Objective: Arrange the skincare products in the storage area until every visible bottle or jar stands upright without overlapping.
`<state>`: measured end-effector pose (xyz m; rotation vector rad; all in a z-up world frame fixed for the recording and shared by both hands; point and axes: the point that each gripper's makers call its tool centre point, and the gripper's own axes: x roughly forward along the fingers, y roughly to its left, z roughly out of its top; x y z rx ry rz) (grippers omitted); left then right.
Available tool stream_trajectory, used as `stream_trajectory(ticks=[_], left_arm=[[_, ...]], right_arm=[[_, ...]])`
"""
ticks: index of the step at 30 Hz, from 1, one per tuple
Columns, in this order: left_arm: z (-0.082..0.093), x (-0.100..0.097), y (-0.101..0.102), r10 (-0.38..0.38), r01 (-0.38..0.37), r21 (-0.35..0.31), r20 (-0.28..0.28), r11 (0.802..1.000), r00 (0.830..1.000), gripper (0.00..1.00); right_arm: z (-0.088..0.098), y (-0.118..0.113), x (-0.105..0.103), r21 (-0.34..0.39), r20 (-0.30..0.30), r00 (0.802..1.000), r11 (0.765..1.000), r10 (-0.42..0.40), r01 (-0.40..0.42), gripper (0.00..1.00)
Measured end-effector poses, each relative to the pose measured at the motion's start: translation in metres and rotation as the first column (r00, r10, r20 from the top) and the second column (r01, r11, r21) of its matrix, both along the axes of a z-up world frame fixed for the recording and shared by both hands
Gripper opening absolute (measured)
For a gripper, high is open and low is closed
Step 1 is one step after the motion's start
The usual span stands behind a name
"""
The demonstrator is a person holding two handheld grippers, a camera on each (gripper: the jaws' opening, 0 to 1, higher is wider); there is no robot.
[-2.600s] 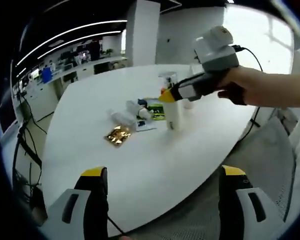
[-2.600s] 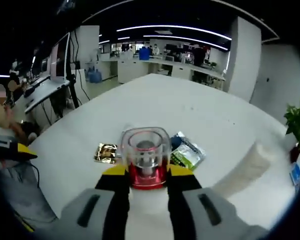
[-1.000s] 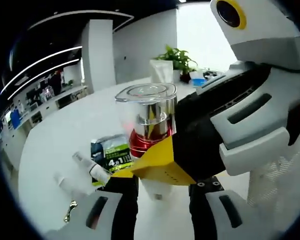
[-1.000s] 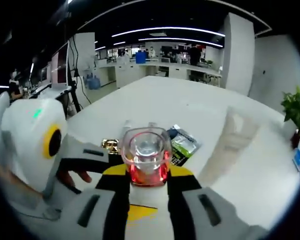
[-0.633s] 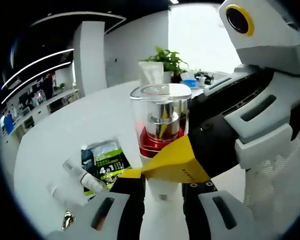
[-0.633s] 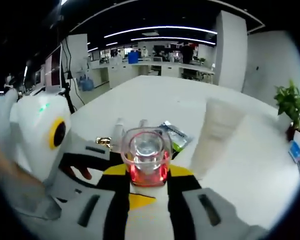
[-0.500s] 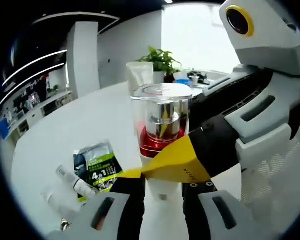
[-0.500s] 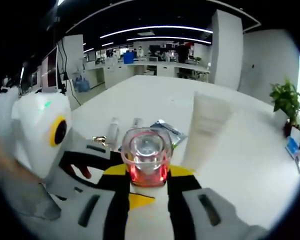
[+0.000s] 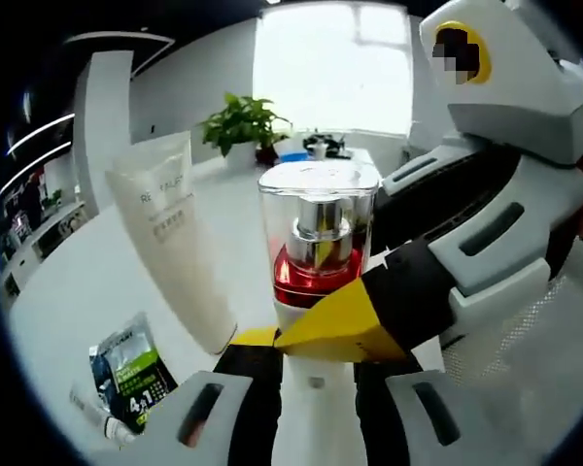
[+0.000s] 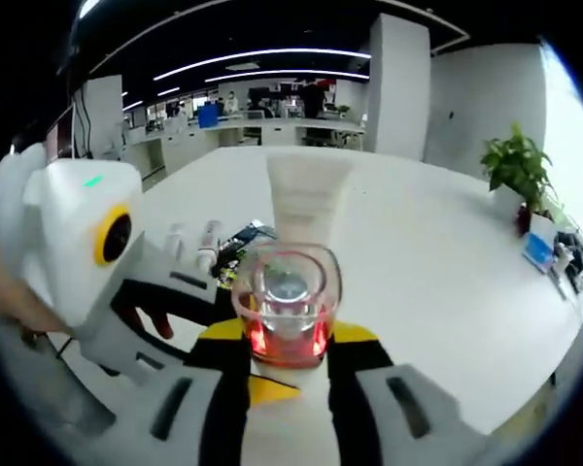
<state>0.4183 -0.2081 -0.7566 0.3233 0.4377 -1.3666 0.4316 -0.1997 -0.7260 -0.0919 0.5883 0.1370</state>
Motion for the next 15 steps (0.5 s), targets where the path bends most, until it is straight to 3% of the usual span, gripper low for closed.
stream_trajectory(ticks=[6, 13, 15], left_arm=[[0.000, -0.003, -0.016, -0.036, 0.036, 0.001, -0.001, 0.999, 0.999, 0.25], [0.000, -0.002, -0.016, -0.029, 0.030, 0.007, -0.020, 1.000, 0.999, 0.26], [-0.006, -0.002, -0.011, -0.021, 0.022, 0.034, -0.027, 0.999, 0.999, 0.37]], right_arm=[[0.000, -0.017, -0.002, 0.020, 0.008, 0.999, 0.999, -0.050, 0.050, 0.29], [0.000, -0.018, -0.001, 0.023, 0.016, 0.998, 0.998, -0.059, 0.059, 0.29], [0.000, -0.019, 0.001, 0.018, 0.021, 0.998, 0.998, -0.059, 0.059, 0.29]])
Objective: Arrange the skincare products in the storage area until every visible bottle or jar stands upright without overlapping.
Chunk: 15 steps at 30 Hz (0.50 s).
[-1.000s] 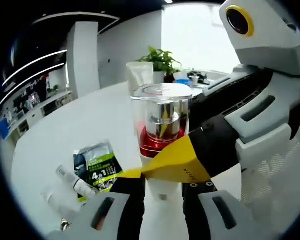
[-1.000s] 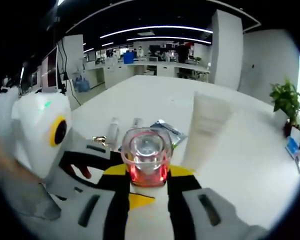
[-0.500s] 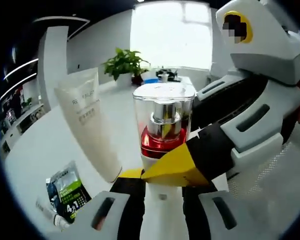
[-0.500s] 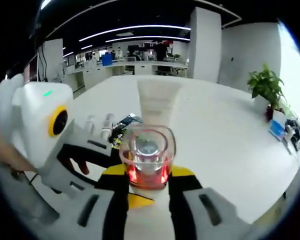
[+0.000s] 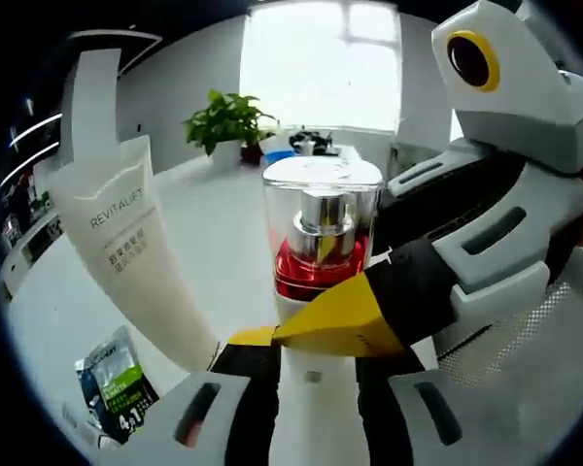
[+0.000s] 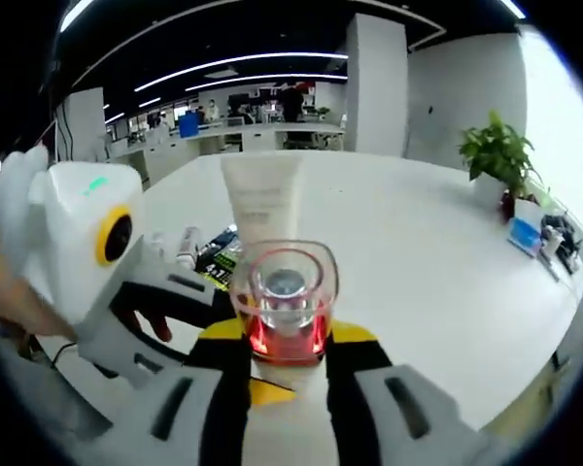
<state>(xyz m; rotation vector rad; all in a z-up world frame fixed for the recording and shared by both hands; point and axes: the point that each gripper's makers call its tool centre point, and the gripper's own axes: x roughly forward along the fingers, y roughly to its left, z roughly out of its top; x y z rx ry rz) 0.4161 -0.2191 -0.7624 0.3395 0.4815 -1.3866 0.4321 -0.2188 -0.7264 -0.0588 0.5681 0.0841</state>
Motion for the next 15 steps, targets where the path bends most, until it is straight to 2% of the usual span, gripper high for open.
stream_trajectory(ticks=[2, 9, 15], left_arm=[[-0.003, -0.002, 0.007, 0.011, -0.011, 0.004, -0.010, 1.000, 1.000, 0.47], [-0.005, -0.007, 0.045, 0.111, -0.111, -0.006, -0.059, 0.994, 0.992, 0.45], [0.001, -0.003, 0.082, 0.219, -0.221, -0.014, -0.079, 0.975, 0.972, 0.44]], right_arm=[[0.000, -0.003, 0.003, 0.004, 0.002, 1.000, 1.000, -0.004, 0.004, 0.29], [0.001, -0.015, 0.017, -0.011, 0.019, 1.000, 1.000, -0.015, 0.016, 0.29], [0.000, -0.029, 0.035, -0.016, 0.023, 0.999, 0.999, -0.038, 0.038, 0.29]])
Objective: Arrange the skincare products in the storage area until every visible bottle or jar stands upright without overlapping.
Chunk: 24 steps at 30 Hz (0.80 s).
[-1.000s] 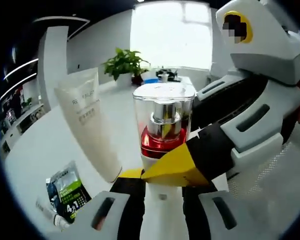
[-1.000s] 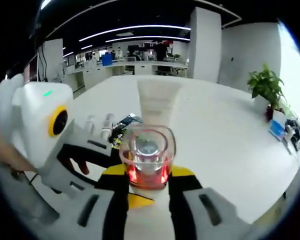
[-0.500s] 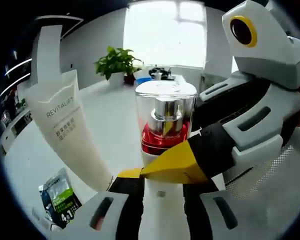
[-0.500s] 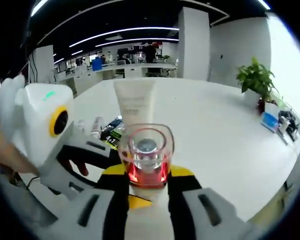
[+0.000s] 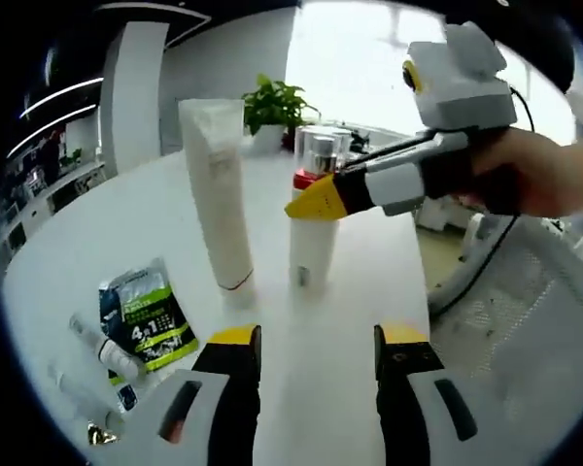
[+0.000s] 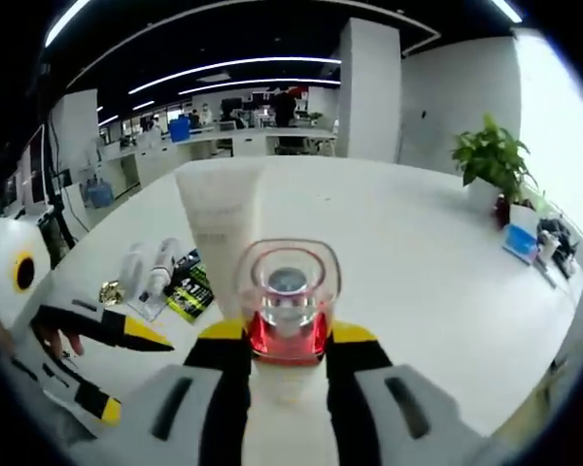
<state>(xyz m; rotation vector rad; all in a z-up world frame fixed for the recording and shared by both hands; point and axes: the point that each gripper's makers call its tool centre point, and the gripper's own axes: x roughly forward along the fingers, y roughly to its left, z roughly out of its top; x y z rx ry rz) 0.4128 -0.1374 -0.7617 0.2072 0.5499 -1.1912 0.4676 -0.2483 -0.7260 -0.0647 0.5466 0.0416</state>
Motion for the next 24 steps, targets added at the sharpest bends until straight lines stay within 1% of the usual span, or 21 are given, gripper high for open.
stream_trajectory(ticks=[2, 4, 7, 10, 15, 18, 20, 21, 22, 24], left_arm=[[0.005, 0.000, 0.011, 0.028, -0.028, -0.008, 0.006, 1.000, 1.000, 0.44], [0.008, -0.002, 0.021, 0.064, -0.064, -0.019, 0.000, 0.998, 0.998, 0.45], [0.011, -0.007, 0.033, 0.099, -0.099, -0.023, -0.008, 0.995, 0.995, 0.46], [0.007, -0.013, 0.042, 0.113, -0.113, -0.020, -0.022, 0.993, 0.993, 0.47], [-0.002, -0.023, 0.052, 0.128, -0.128, -0.004, -0.049, 0.992, 0.991, 0.47], [-0.004, -0.026, 0.056, 0.135, -0.135, 0.004, -0.059, 0.991, 0.989, 0.47], [-0.004, -0.027, 0.057, 0.138, -0.138, 0.004, -0.063, 0.990, 0.988, 0.47], [-0.004, -0.028, 0.057, 0.140, -0.140, 0.004, -0.065, 0.990, 0.988, 0.47], [-0.004, -0.028, 0.058, 0.142, -0.142, 0.004, -0.067, 0.990, 0.988, 0.47], [-0.006, -0.028, 0.059, 0.144, -0.144, 0.007, -0.071, 0.990, 0.987, 0.47]], right_arm=[[0.000, -0.004, 0.007, -0.004, 0.002, 1.000, 1.000, -0.003, 0.003, 0.29], [0.000, -0.008, 0.013, -0.003, 0.003, 1.000, 1.000, -0.009, 0.009, 0.29], [0.001, -0.010, 0.022, 0.002, 0.005, 1.000, 1.000, -0.013, 0.013, 0.29], [0.001, -0.010, 0.031, 0.002, 0.005, 1.000, 1.000, -0.012, 0.012, 0.29], [0.000, -0.008, 0.038, 0.003, 0.004, 1.000, 1.000, 0.000, 0.000, 0.29], [0.000, -0.008, 0.036, -0.015, -0.011, 1.000, 1.000, 0.011, -0.011, 0.30], [0.004, -0.008, 0.032, -0.015, 0.002, 1.000, 1.000, 0.019, -0.019, 0.37], [0.004, -0.007, 0.029, -0.015, -0.002, 1.000, 0.999, 0.029, -0.029, 0.39], [0.004, -0.007, 0.027, -0.017, -0.006, 0.999, 0.999, 0.031, -0.031, 0.39], [0.000, -0.007, 0.021, -0.031, -0.031, 0.998, 0.997, 0.063, -0.064, 0.38]])
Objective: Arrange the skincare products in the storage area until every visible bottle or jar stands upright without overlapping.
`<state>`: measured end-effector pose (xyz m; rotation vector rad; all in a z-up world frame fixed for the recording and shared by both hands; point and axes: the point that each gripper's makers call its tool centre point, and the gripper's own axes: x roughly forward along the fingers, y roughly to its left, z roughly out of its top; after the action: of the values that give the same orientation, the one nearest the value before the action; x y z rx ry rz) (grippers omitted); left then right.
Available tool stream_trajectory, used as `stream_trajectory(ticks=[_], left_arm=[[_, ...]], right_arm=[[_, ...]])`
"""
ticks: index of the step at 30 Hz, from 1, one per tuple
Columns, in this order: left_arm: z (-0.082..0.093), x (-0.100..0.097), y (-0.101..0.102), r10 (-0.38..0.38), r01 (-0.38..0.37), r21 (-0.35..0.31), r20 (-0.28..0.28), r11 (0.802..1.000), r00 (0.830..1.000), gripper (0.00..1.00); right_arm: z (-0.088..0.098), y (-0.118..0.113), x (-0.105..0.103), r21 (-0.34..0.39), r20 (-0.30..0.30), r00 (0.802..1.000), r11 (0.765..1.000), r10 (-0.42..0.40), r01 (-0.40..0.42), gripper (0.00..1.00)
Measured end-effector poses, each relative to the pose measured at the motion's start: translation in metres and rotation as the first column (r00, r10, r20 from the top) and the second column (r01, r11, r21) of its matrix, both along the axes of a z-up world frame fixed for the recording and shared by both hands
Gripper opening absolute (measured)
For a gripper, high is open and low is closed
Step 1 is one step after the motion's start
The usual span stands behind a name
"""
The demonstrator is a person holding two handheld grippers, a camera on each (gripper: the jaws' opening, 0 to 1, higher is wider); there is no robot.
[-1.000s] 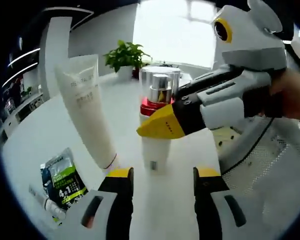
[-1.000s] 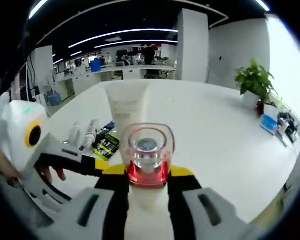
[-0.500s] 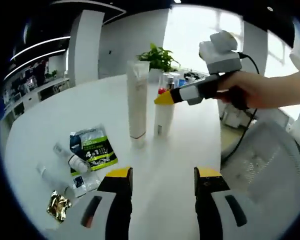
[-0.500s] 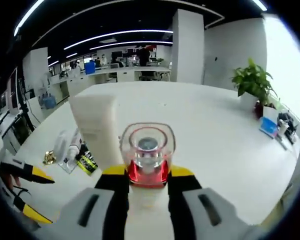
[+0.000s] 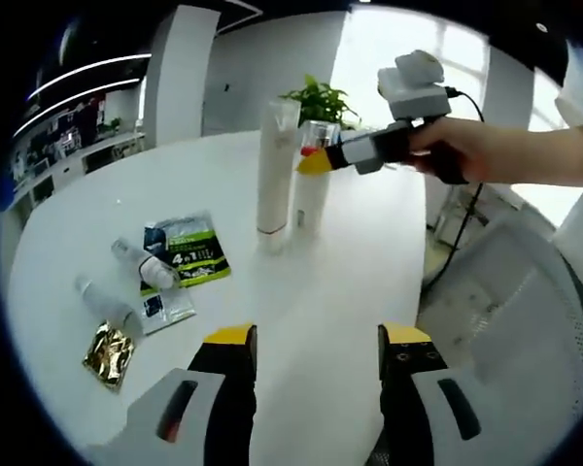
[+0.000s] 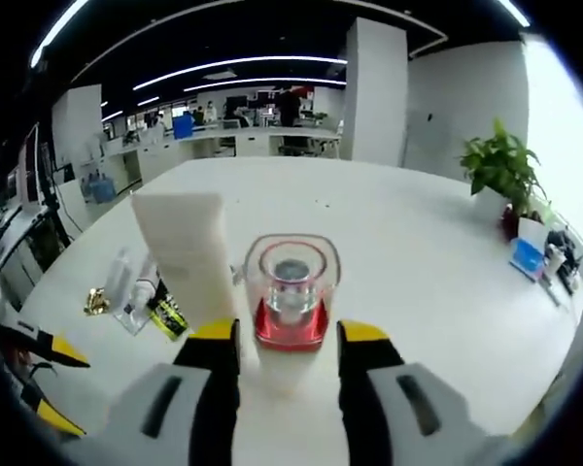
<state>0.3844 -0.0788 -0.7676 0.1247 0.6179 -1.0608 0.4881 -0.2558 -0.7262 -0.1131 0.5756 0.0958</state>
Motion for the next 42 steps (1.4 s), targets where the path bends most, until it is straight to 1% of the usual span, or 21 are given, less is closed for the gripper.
stream_trajectory(ticks=[2, 4, 5, 6, 8, 10, 11, 12, 14, 15, 17, 20, 22, 23, 24, 25, 29, 31, 34, 39, 42], left_arm=[[-0.001, -0.001, 0.000, 0.000, 0.000, 0.003, -0.003, 1.000, 1.000, 0.47], [-0.001, -0.001, 0.001, 0.000, 0.000, 0.005, -0.003, 1.000, 1.000, 0.47], [-0.001, -0.001, 0.001, 0.000, 0.000, 0.005, -0.003, 1.000, 1.000, 0.47], [0.000, -0.001, 0.001, 0.003, -0.003, 0.005, -0.002, 1.000, 1.000, 0.47], [0.001, -0.001, 0.003, 0.009, -0.009, 0.005, 0.001, 1.000, 1.000, 0.47], [0.002, 0.000, 0.006, 0.018, -0.018, 0.005, 0.003, 1.000, 1.000, 0.47], [0.002, 0.000, 0.008, 0.025, -0.025, 0.005, 0.003, 1.000, 1.000, 0.47], [0.002, 0.000, 0.009, 0.031, -0.031, 0.005, 0.003, 1.000, 1.000, 0.47], [0.002, 0.001, 0.013, 0.045, -0.045, 0.009, 0.002, 0.999, 0.999, 0.47], [0.002, 0.001, 0.014, 0.051, -0.051, 0.010, 0.001, 0.999, 0.999, 0.47], [0.001, 0.001, 0.018, 0.066, -0.066, 0.010, -0.003, 0.998, 0.998, 0.48], [0.002, 0.002, 0.022, 0.085, -0.085, 0.016, -0.002, 0.996, 0.996, 0.49], [0.001, 0.002, 0.026, 0.101, -0.101, 0.020, -0.007, 0.995, 0.995, 0.50], [0.001, 0.002, 0.027, 0.108, -0.108, 0.022, -0.009, 0.994, 0.994, 0.51], [0.000, 0.002, 0.029, 0.114, -0.114, 0.025, -0.010, 0.993, 0.993, 0.52], [-0.001, 0.002, 0.031, 0.123, -0.123, 0.029, -0.013, 0.992, 0.992, 0.54], [-0.003, 0.003, 0.038, 0.152, -0.152, 0.038, -0.022, 0.988, 0.988, 0.56], [-0.004, 0.003, 0.039, 0.163, -0.162, 0.041, -0.023, 0.986, 0.986, 0.57], [-0.004, 0.005, 0.042, 0.183, -0.182, 0.041, -0.028, 0.982, 0.983, 0.59], [-0.004, 0.007, 0.042, 0.201, -0.199, 0.036, -0.035, 0.979, 0.979, 0.60], [-0.005, 0.007, 0.042, 0.206, -0.205, 0.038, -0.038, 0.978, 0.978, 0.60]], right_arm=[[-0.006, 0.003, -0.005, 0.007, -0.027, 0.998, 0.999, 0.052, -0.052, 0.37], [-0.012, 0.007, -0.009, 0.016, -0.050, 0.990, 0.991, 0.136, -0.135, 0.38], [-0.012, 0.005, -0.008, 0.007, -0.044, 0.987, 0.988, 0.154, -0.154, 0.39], [-0.014, 0.006, -0.008, -0.006, -0.041, 0.974, 0.975, 0.223, -0.223, 0.39], [-0.019, 0.009, -0.011, 0.006, -0.062, 0.947, 0.949, 0.316, -0.316, 0.40], [-0.025, 0.009, -0.013, 0.037, -0.080, 0.919, 0.922, 0.386, -0.384, 0.40], [-0.028, 0.008, -0.015, 0.046, -0.089, 0.908, 0.913, 0.409, -0.406, 0.39], [-0.034, 0.004, -0.016, 0.048, -0.112, 0.893, 0.900, 0.436, -0.433, 0.38], [-0.042, -0.007, -0.013, 0.027, -0.133, 0.883, 0.893, 0.449, -0.450, 0.35], [-0.044, -0.009, -0.012, 0.024, -0.133, 0.881, 0.890, 0.455, -0.456, 0.33], [-0.046, -0.013, -0.011, 0.031, -0.134, 0.867, 0.876, 0.480, -0.481, 0.30], [-0.051, -0.014, -0.009, 0.038, -0.148, 0.843, 0.855, 0.517, -0.517, 0.32], [-0.054, -0.011, -0.009, 0.062, -0.159, 0.826, 0.840, 0.541, -0.538, 0.34], [-0.055, -0.011, -0.009, 0.063, -0.164, 0.821, 0.837, 0.546, -0.544, 0.35], [-0.057, -0.010, -0.008, 0.053, -0.170, 0.809, 0.825, 0.562, -0.562, 0.36], [-0.058, -0.010, -0.007, 0.052, -0.172, 0.805, 0.821, 0.568, -0.568, 0.36], [-0.059, -0.007, -0.007, 0.061, -0.171, 0.790, 0.807, 0.589, -0.588, 0.35], [-0.059, -0.005, -0.006, 0.066, -0.169, 0.784, 0.800, 0.598, -0.596, 0.34], [-0.055, -0.002, -0.002, 0.068, -0.153, 0.780, 0.794, 0.607, -0.605, 0.30], [-0.054, 0.005, 0.001, 0.068, -0.146, 0.766, 0.779, 0.626, -0.624, 0.30], [-0.053, 0.008, 0.004, 0.070, -0.142, 0.763, 0.775, 0.631, -0.628, 0.31]])
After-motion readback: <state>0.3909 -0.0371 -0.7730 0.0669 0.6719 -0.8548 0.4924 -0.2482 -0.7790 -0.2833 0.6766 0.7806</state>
